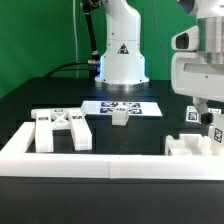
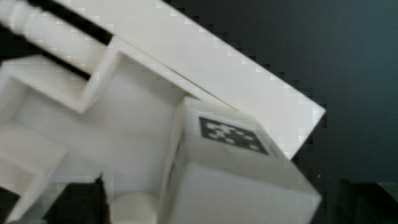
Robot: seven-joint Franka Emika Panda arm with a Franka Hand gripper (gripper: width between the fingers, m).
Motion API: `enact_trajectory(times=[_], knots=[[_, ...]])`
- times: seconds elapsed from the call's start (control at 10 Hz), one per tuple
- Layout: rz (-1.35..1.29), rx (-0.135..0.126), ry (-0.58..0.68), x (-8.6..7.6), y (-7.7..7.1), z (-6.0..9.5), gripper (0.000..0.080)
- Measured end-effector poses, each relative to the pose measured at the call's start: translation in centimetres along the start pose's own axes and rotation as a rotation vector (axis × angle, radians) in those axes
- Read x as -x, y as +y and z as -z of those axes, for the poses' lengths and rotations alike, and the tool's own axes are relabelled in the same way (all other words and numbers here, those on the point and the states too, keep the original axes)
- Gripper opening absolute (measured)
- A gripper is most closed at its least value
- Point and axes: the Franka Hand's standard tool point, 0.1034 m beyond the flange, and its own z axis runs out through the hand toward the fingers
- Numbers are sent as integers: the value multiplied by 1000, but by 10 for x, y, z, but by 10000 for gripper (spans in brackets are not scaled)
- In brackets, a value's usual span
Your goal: Assemble chair
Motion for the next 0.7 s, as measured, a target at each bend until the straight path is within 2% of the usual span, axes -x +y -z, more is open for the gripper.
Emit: enact_trajectory(times=[0.5,0.7], knots=[[528,4,0,0,0,0,649],[661,6,-1,0,1,-1,649]])
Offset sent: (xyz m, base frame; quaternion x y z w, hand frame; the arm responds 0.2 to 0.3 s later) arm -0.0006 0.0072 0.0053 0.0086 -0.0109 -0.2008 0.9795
